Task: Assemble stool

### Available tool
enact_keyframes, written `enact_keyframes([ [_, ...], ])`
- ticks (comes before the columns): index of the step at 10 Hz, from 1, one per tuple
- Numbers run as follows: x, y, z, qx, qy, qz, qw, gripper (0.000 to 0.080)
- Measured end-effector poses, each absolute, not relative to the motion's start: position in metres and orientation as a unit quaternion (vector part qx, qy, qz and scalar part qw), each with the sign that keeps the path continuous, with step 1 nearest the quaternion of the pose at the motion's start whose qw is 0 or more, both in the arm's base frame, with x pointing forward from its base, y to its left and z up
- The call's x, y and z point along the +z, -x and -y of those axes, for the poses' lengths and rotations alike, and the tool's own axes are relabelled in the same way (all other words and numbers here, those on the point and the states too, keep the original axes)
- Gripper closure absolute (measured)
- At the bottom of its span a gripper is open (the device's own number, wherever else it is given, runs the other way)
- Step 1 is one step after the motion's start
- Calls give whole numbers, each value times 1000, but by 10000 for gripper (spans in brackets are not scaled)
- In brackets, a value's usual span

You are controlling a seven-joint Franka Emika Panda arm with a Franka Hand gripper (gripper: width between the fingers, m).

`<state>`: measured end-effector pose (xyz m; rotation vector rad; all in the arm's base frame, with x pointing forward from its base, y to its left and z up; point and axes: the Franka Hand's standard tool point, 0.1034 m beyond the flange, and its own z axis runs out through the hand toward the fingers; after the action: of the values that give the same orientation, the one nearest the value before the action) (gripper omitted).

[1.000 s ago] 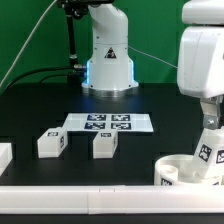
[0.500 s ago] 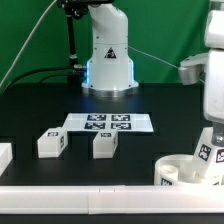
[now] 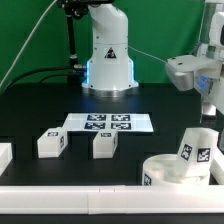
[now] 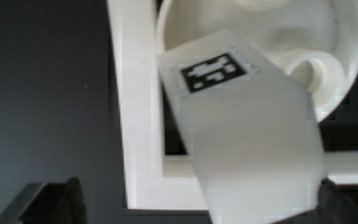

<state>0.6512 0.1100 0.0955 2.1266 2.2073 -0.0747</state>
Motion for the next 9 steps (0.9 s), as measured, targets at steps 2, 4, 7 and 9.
enact_keyframes([
  [2, 95, -651, -108, -28, -667, -744, 39, 151],
  [4, 95, -650, -112, -28, -675, -736, 39, 151],
  [7, 95, -647, -109, -29, -684, -728, 38, 151],
  [9, 95, -645, -100, -31, -686, -726, 37, 151],
])
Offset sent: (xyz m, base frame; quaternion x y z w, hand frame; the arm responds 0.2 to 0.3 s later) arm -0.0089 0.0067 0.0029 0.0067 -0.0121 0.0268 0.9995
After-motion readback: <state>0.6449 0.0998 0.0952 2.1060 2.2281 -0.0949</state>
